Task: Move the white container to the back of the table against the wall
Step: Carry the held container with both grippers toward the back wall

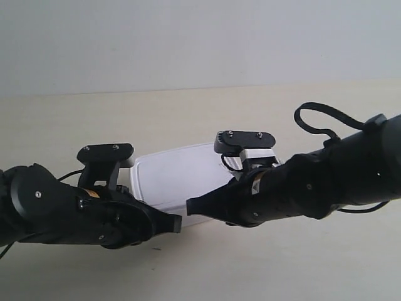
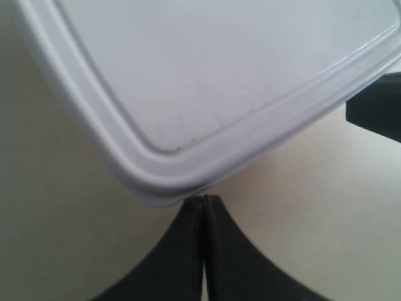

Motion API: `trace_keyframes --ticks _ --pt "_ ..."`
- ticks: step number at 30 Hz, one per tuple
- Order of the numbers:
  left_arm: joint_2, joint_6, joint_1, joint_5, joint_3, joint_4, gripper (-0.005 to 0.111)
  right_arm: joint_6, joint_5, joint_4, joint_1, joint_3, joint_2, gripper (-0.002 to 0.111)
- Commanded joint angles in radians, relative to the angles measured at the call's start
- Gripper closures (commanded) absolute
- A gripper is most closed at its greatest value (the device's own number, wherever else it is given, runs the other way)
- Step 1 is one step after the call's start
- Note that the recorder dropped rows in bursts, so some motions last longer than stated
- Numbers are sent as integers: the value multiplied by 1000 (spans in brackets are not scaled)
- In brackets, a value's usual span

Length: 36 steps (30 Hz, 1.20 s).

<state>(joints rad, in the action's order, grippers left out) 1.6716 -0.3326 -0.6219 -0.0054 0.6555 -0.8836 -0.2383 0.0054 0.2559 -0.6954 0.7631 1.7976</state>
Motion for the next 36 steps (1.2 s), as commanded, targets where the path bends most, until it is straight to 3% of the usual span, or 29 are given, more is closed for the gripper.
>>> trace_keyframes --ticks 1,6,15,29,36 --pt "21 -4 -5 -38 11 -9 107 31 9 -4 11 55 35 108" --pt "46 -12 -3 -103 17 -9 107 56 38 -6 35 119 63 108" --pt "99 -78 91 -59 135 -9 107 75 102 -31 82 222 111 108" --pt "196 -135 104 -88 228 -9 107 90 126 -57 133 354 225 108" --pt "238 -159 153 -113 265 -11 107 136 109 -57 175 372 239 108"
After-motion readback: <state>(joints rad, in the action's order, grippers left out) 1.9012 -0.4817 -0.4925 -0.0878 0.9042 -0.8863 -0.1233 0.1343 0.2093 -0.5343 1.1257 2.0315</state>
